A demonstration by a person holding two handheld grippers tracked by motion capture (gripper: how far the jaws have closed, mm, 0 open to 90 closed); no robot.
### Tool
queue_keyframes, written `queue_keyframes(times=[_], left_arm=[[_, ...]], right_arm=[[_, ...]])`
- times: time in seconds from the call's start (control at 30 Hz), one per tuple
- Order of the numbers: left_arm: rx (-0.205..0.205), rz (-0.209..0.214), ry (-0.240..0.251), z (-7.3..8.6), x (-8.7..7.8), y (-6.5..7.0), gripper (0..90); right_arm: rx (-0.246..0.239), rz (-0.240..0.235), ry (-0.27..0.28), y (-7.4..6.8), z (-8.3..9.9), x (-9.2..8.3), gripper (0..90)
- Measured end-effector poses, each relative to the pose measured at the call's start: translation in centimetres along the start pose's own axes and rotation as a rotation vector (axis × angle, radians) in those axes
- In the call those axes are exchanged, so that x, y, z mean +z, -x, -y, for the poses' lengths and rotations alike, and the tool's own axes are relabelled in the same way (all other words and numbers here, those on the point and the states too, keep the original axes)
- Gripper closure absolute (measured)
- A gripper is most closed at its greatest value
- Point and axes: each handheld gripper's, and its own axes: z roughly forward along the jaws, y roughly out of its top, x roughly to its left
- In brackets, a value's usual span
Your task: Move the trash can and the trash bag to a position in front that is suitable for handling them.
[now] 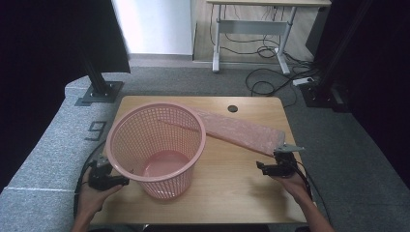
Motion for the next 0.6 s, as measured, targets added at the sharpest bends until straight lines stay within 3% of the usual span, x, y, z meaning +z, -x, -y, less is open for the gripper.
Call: queue_keyframes(times=[0.1,0.17,0.3,0.33,0.4,0.6], left_arm=[[0.000,0.003,0.006,0.2,-0.5,0.2,15.0],[0.004,0.015,0.020,0.7,-1.5,0.7,14.9],[0.003,0.030,0.044,0.8,-2.4,1.3,14.9],[0.014,0.018,0.045,0.7,-2.6,1.5,15.6],[0.032,0.006,0.046,0.3,-2.5,1.8,16.1],[0.034,0.012,0.051,-1.0,-1.7,3.0,16.6]], right_arm=[[0.014,0.001,0.009,0.1,-0.1,-0.2,10.7],[0.044,0.043,-0.015,0.3,0.0,0.0,10.7],[0.060,0.043,-0.023,0.7,0.1,0.0,10.8],[0.064,0.037,-0.018,0.8,0.1,-0.1,10.8],[0.077,0.030,0.003,0.9,0.0,-0.5,10.9],[0.090,0.018,0.009,1.1,0.0,-0.7,10.9]])
